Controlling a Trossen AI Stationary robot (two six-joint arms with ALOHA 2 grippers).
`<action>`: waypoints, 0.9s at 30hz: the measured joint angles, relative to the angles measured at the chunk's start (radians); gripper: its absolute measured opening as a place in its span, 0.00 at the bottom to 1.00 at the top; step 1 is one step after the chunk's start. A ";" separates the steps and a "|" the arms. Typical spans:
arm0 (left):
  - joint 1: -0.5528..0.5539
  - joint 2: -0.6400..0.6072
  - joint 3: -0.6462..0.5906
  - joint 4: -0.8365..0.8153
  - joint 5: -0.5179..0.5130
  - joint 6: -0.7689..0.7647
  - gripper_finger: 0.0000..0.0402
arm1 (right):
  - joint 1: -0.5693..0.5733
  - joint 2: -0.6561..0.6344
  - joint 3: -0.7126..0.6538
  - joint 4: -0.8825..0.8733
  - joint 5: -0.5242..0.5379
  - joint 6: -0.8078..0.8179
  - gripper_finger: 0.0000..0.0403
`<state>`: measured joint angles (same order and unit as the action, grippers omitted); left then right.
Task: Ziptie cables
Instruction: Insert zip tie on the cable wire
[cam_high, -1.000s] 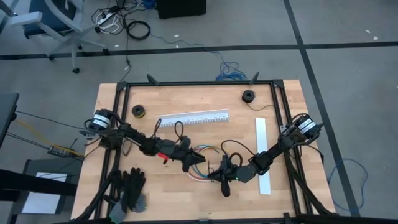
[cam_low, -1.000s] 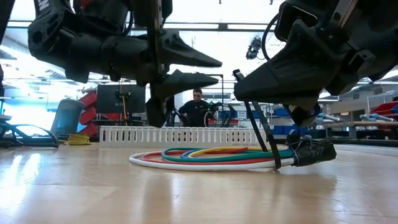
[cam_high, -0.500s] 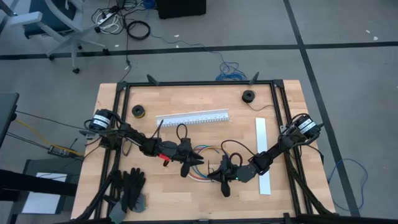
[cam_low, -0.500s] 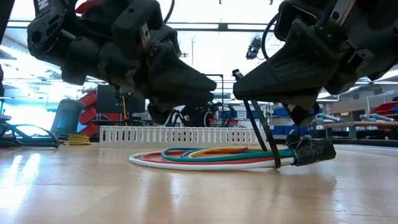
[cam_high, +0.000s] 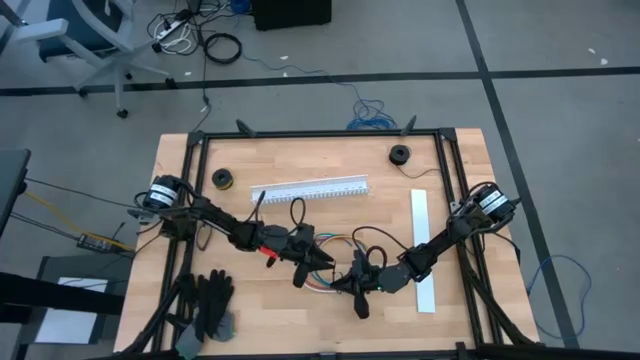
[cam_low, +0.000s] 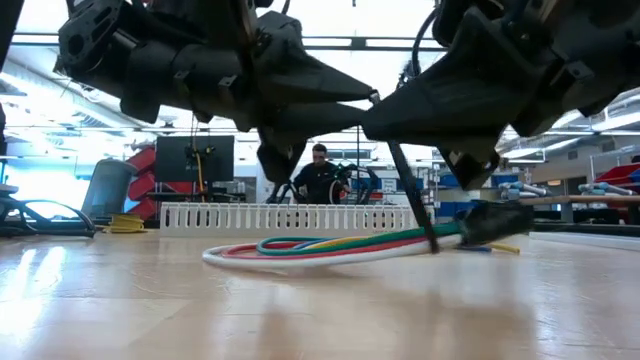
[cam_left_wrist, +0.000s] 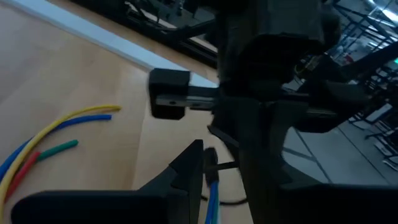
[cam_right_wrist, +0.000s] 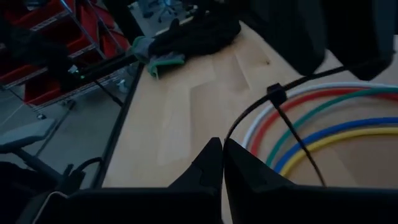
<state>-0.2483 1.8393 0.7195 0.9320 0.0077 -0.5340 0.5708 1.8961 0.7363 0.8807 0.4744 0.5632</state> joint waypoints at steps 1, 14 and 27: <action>0.000 0.000 0.003 -0.004 0.005 -0.005 0.19 | -0.003 0.000 0.001 -0.004 0.001 0.001 0.00; 0.000 0.000 0.005 0.026 0.039 -0.044 0.03 | -0.010 0.000 0.001 -0.046 0.006 0.054 0.00; 0.005 0.000 0.004 0.064 0.017 -0.037 0.02 | -0.012 0.000 0.001 -0.049 -0.012 0.072 0.00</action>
<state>-0.2436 1.8393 0.7238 0.9960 0.0251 -0.5714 0.5583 1.8961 0.7368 0.8322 0.4623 0.6350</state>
